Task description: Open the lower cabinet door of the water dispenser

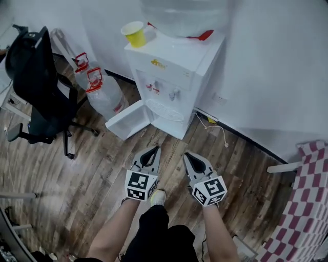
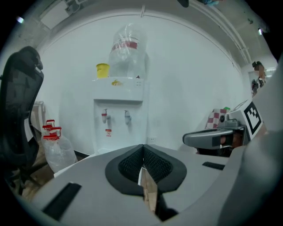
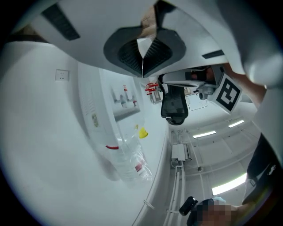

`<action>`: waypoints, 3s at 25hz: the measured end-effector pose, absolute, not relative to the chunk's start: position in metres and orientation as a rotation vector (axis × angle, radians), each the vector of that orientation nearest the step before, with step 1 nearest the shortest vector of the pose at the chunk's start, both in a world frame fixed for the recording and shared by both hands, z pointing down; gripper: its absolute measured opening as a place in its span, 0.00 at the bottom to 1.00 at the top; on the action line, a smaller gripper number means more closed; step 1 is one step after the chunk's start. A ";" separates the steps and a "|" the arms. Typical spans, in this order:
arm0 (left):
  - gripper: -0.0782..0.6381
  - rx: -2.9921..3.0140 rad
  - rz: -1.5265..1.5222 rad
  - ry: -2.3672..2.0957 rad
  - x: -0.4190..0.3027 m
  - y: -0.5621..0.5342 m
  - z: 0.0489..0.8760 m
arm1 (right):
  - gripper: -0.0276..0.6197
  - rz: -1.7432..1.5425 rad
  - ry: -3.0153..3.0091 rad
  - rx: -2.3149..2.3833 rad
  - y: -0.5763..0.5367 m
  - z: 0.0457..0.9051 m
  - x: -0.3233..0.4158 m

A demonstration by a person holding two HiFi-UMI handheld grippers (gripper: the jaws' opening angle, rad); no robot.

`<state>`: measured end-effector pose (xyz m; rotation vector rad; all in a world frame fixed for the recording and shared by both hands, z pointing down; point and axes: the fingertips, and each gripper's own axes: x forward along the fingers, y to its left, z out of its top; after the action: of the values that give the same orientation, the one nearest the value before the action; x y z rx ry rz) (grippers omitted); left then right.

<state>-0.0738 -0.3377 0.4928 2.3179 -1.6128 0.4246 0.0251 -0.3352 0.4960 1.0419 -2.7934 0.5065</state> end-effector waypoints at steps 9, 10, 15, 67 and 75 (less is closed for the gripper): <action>0.13 2.354 0.458 -1.509 -0.017 -0.265 0.341 | 0.08 0.542 -2.777 1.150 -0.284 0.340 0.073; 0.13 2.352 0.457 -1.504 -0.014 -0.257 0.328 | 0.08 0.550 -2.770 1.170 -0.275 0.326 0.079; 0.13 2.351 0.432 -1.507 -0.004 -0.219 0.271 | 0.08 0.565 -2.743 1.224 -0.226 0.274 0.101; 0.13 2.413 0.088 -1.625 -0.126 0.150 0.116 | 0.08 0.344 -2.847 1.330 0.163 0.097 0.066; 0.13 2.517 0.027 -1.613 -0.145 0.171 0.068 | 0.08 0.236 -2.908 1.375 0.199 0.041 0.060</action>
<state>-0.1448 0.1715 0.0683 2.5172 -1.6126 0.0266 0.0601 0.1991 0.0414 1.3753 -2.9084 0.2363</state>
